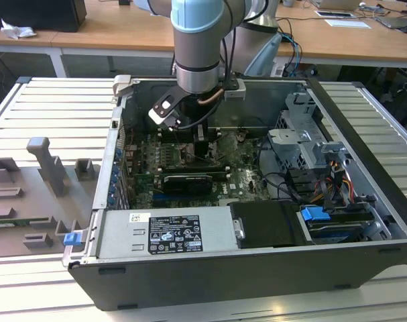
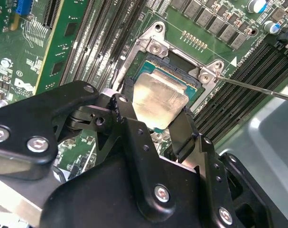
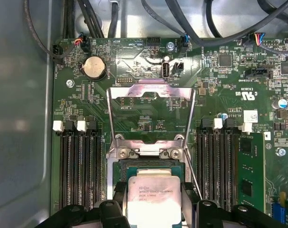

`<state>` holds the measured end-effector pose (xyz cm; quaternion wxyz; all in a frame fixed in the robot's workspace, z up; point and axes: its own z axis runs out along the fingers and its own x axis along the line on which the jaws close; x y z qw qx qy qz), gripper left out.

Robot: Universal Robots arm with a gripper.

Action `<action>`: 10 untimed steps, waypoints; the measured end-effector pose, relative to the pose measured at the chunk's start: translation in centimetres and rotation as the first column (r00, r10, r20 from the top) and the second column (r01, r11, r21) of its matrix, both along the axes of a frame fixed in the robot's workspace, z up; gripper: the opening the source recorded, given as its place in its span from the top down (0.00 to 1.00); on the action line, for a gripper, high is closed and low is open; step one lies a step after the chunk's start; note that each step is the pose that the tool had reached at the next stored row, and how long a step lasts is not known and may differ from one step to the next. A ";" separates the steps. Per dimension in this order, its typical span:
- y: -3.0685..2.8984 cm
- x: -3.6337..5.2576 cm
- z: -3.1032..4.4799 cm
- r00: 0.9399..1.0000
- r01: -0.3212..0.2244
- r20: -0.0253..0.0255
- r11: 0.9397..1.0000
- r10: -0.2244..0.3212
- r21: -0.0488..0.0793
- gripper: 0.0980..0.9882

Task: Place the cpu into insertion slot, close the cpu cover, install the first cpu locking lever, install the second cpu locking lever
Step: 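Place the cpu into insertion slot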

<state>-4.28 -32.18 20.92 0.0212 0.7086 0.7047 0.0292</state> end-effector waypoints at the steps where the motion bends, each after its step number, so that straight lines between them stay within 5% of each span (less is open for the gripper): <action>1: 0.00 0.00 0.00 1.000 0.000 0.000 1.000 0.000 0.000 0.50; 10: 0.00 0.00 -0.17 1.000 0.000 0.000 1.000 0.000 0.000 0.50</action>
